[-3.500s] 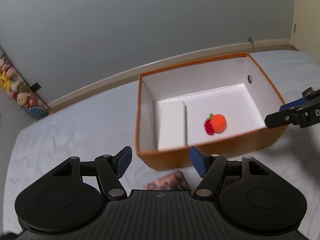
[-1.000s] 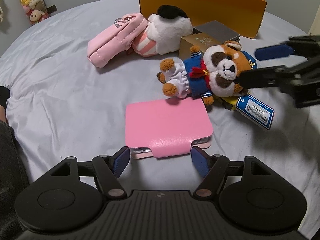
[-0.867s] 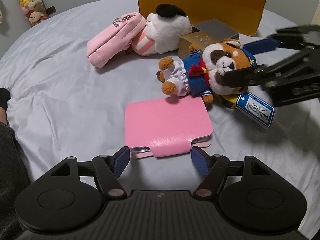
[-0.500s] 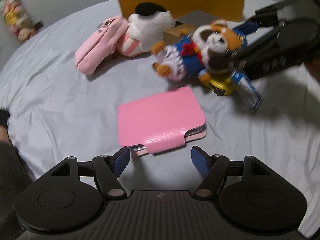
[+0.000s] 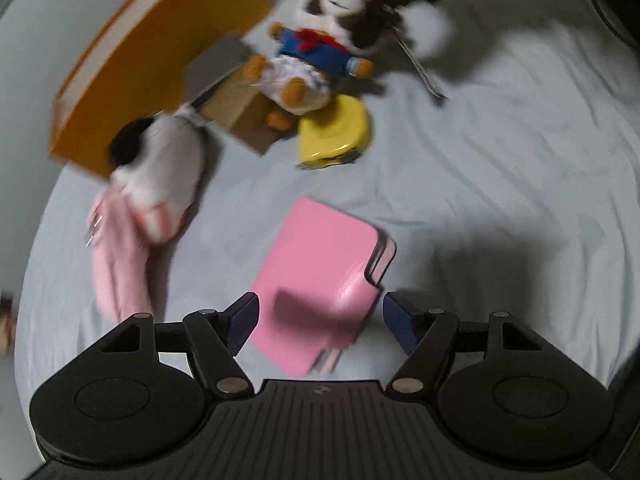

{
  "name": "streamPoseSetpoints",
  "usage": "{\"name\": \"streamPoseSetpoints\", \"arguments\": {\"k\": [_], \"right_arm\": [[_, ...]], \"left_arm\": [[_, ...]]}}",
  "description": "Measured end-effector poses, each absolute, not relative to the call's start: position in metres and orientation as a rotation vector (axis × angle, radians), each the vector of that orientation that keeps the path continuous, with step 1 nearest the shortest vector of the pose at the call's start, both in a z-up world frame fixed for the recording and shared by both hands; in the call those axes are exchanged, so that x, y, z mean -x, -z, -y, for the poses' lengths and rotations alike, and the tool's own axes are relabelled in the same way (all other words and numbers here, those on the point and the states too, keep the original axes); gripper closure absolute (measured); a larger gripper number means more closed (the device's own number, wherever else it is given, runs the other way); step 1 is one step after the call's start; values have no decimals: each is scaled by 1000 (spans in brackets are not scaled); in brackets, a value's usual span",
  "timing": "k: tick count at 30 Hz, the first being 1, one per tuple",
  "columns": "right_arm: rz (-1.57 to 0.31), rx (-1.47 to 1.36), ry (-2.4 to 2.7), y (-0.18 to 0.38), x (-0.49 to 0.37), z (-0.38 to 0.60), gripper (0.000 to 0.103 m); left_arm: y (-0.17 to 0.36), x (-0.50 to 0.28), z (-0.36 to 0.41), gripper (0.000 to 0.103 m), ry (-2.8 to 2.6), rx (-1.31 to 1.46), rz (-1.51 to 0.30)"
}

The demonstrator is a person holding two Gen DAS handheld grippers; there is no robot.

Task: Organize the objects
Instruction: 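Grasp the pink card case with left gripper while right gripper grasps the red-panda plush, then lift and carry the pink case and red-panda plush toward the orange shoebox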

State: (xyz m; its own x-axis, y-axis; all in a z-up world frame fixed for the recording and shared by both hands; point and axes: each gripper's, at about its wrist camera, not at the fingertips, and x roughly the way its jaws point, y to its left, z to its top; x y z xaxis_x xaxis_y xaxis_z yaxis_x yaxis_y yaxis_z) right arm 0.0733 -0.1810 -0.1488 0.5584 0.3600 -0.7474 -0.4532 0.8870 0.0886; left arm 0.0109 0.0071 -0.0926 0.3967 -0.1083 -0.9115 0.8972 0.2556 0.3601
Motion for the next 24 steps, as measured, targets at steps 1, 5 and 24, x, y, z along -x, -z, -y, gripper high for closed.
{"name": "streamPoseSetpoints", "arguments": {"k": [1,5,24], "right_arm": [[-858,105,-476,149,-72,183,31],[-873,88,-458,152,-67,190,31],[-926,19,-443,165,-77,205,30]], "left_arm": [[94,-17,-5,19,862,-1097,-918],[96,-42,-1,18,1009,-1091,-957],[123,-102,-9,0,1153,-941,-1108]]}}
